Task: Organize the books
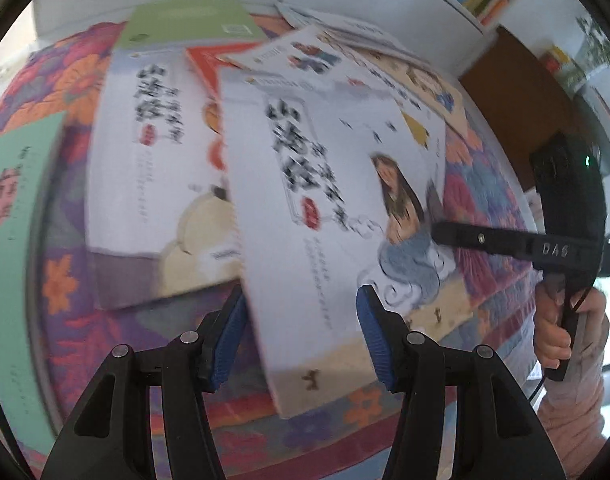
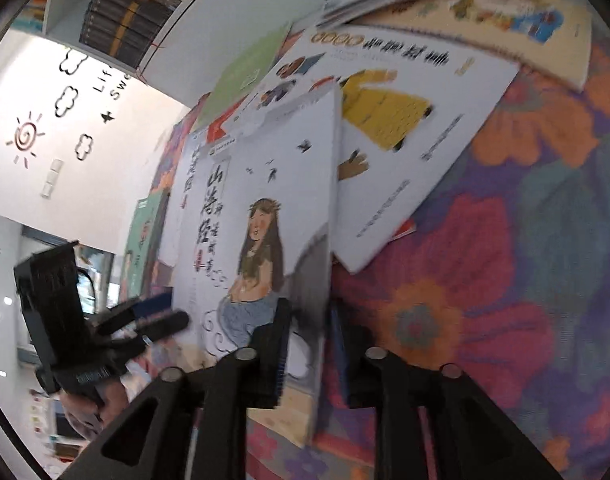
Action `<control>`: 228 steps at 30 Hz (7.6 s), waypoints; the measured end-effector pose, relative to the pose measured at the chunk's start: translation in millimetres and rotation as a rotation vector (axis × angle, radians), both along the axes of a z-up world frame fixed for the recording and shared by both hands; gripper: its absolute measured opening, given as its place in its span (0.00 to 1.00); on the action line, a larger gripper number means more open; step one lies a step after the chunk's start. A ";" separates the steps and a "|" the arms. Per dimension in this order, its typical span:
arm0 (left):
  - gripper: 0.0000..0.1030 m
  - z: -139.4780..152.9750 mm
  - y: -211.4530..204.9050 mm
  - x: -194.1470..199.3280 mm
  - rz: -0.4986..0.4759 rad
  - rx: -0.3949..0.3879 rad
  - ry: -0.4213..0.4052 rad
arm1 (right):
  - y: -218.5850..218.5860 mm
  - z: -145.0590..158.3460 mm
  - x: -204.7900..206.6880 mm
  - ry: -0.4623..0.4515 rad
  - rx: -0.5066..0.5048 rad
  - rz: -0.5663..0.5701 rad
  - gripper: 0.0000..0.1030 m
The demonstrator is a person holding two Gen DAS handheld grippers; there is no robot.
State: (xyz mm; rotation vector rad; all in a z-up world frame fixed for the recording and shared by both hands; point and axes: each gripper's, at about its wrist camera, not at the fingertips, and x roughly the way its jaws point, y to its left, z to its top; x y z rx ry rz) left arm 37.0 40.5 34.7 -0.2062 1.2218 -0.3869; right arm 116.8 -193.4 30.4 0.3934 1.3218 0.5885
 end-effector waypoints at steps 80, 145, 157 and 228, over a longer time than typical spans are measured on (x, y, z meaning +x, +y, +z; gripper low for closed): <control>0.34 93.6 46.3 -16.9 0.043 -0.058 -0.177 | 44.9 98.7 -66.0 -0.188 0.048 0.140 0.16; 0.41 12.0 288.6 -1.6 0.504 0.012 -0.139 | 297.4 14.9 -32.2 -0.317 -0.009 0.316 0.19; 0.42 11.1 285.0 3.7 0.502 0.040 -0.160 | 302.4 14.4 -36.3 -0.345 -0.019 0.334 0.22; 0.97 -6.3 -78.1 108.7 0.255 0.203 -0.354 | -100.9 19.0 58.5 -0.404 -0.114 -0.178 0.71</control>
